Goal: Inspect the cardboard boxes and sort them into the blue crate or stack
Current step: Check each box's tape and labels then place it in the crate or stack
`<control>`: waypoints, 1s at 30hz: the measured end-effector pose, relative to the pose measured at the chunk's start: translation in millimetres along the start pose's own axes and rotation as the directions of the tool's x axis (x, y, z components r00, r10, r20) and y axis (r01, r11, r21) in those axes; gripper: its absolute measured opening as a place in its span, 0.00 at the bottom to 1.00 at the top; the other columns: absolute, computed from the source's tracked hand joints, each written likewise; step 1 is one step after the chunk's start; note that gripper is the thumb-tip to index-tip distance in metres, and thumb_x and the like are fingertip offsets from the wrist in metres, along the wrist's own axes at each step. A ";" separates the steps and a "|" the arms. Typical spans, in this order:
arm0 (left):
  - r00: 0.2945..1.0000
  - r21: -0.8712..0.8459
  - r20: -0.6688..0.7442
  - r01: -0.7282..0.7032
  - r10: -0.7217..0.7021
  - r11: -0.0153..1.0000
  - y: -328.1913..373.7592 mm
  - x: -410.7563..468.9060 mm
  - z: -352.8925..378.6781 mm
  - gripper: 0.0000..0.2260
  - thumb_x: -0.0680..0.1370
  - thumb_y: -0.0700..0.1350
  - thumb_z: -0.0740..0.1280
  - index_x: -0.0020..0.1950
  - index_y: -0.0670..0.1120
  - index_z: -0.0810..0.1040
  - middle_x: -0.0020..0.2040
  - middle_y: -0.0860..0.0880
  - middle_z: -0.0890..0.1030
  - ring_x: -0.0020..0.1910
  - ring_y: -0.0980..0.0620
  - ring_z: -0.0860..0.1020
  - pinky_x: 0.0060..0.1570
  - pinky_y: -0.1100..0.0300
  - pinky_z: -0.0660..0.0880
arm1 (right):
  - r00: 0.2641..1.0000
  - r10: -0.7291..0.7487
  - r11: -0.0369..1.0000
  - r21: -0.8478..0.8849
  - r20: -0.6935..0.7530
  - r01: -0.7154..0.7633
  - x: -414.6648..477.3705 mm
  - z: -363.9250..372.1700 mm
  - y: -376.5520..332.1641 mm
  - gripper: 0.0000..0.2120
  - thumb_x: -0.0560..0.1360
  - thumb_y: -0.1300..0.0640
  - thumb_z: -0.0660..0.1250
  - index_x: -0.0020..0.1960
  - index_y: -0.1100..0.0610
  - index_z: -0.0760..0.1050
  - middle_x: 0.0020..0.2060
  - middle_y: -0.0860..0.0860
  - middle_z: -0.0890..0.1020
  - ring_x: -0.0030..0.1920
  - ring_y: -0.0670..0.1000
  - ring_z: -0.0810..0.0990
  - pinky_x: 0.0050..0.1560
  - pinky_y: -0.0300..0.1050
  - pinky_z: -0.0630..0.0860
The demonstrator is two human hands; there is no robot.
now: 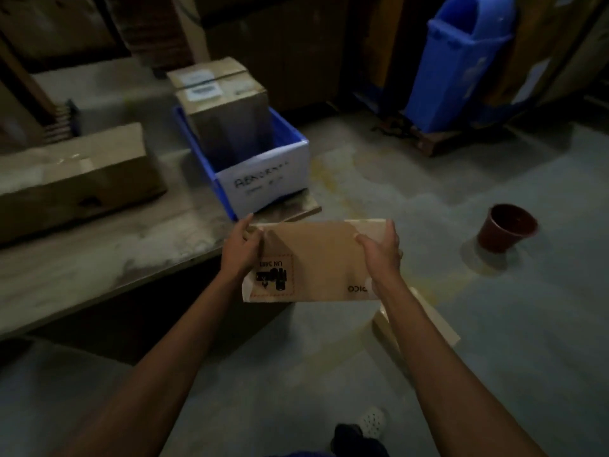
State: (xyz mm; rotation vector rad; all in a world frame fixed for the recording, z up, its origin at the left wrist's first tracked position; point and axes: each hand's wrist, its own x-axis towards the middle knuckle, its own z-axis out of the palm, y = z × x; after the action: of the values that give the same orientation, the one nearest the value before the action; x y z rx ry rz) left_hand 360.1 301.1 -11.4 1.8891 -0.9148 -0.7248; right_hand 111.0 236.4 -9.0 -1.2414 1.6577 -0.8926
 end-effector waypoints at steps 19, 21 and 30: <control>0.836 -0.395 -0.472 0.084 -0.281 0.915 -112.7 -32.4 -288.1 0.11 0.80 0.49 0.69 0.57 0.45 0.84 0.57 0.46 0.82 0.57 0.46 0.77 0.54 0.50 0.77 | 0.819 -0.224 0.968 0.220 0.528 0.123 -126.0 229.0 -92.7 0.33 0.77 0.55 0.69 0.79 0.44 0.61 0.75 0.50 0.67 0.72 0.53 0.68 0.70 0.60 0.70; 0.841 -0.402 -0.469 0.069 -0.270 0.913 -126.5 -20.9 -298.6 0.12 0.80 0.45 0.68 0.62 0.45 0.82 0.66 0.46 0.78 0.64 0.48 0.74 0.62 0.48 0.75 | 0.791 -0.217 0.971 0.205 0.572 0.119 -114.9 255.1 -95.0 0.32 0.77 0.54 0.68 0.79 0.46 0.63 0.75 0.50 0.67 0.71 0.53 0.69 0.69 0.58 0.70; 0.825 -0.357 -0.451 0.184 -0.341 0.916 -185.2 45.2 -314.7 0.13 0.81 0.37 0.66 0.64 0.43 0.80 0.75 0.44 0.69 0.75 0.43 0.65 0.72 0.44 0.68 | 0.689 -0.097 0.994 0.106 0.719 0.029 -62.2 341.4 -92.6 0.22 0.81 0.62 0.64 0.74 0.55 0.69 0.54 0.43 0.76 0.51 0.40 0.74 0.46 0.36 0.70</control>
State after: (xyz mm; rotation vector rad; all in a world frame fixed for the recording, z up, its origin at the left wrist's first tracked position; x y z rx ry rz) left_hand 684.8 470.8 -45.5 1.8151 -0.1907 -0.4518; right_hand 468.1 256.9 -40.7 -1.3586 0.9228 -0.3980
